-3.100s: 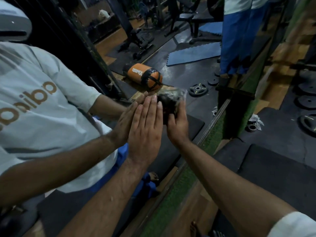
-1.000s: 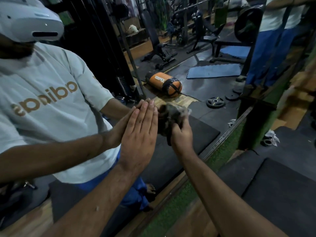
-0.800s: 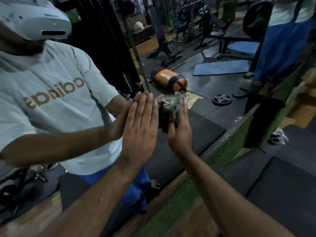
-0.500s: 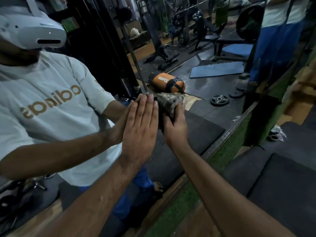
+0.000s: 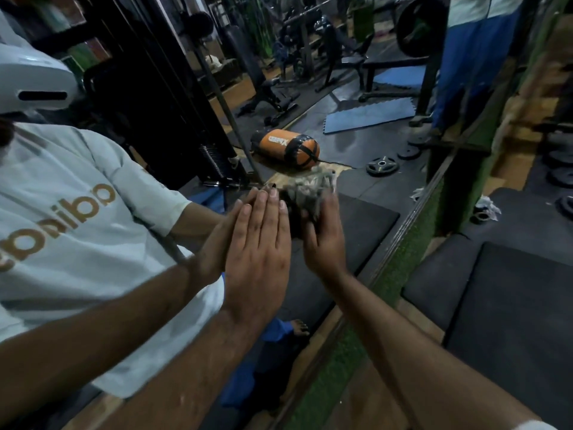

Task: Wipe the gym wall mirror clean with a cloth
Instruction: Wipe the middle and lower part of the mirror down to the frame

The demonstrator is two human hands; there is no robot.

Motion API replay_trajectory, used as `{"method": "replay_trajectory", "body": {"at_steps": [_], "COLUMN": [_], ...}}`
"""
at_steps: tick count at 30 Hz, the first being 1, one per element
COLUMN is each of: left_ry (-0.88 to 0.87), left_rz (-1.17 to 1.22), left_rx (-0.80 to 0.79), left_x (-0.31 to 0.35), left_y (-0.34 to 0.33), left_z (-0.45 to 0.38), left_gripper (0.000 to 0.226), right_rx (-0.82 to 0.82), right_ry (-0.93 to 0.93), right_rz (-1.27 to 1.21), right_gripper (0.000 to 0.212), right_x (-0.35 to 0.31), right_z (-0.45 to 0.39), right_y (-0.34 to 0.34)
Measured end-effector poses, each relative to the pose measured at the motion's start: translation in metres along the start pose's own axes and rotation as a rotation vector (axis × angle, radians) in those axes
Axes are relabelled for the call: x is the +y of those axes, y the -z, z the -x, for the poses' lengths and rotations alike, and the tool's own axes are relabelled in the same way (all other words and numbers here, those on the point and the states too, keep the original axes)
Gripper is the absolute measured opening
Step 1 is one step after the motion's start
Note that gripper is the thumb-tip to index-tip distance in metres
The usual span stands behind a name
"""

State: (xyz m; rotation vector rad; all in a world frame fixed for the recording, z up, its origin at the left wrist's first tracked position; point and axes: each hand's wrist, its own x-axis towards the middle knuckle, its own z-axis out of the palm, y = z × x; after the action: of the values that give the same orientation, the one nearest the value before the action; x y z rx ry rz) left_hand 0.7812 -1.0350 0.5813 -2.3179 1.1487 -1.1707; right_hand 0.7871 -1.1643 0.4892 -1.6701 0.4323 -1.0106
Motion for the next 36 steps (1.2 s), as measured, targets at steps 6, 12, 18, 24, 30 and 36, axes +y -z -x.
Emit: {"method": "replay_trajectory", "body": {"at_steps": [6,12,18,24,30,36], "left_ry": [0.008,0.006,-0.055,-0.09,-0.064,0.044], "left_rz": [0.066,0.035,0.005,0.137,0.102,-0.041], "left_rx": [-0.059,0.015,0.059,0.127,0.028,-0.103], "left_x": [-0.011,-0.035,-0.043,-0.051,-0.059,-0.072], "left_y": [0.005,0.014,0.011,0.016,0.029,0.044], "left_z": [0.044,0.066,0.072,0.076,0.107,0.132], "left_gripper": [0.072,0.06,0.057,0.052,0.064,0.072], "right_rx": [0.111,0.051,0.098,-0.092,0.004,-0.131], "right_ry": [-0.632,0.052,-0.496,0.088,-0.598,-0.014], "right_rz": [-0.253,-0.031,-0.287,-0.048,-0.284,-0.037], "right_gripper": [0.058,0.06,0.065,0.063,0.061,0.071], "right_x": [-0.004,-0.023,-0.042,-0.065,-0.051,-0.092], "right_z": [0.02,0.054,0.052,0.072,0.083,0.112], "right_y": [-0.017,-0.033,-0.036,-0.019,-0.038,-0.039]}}
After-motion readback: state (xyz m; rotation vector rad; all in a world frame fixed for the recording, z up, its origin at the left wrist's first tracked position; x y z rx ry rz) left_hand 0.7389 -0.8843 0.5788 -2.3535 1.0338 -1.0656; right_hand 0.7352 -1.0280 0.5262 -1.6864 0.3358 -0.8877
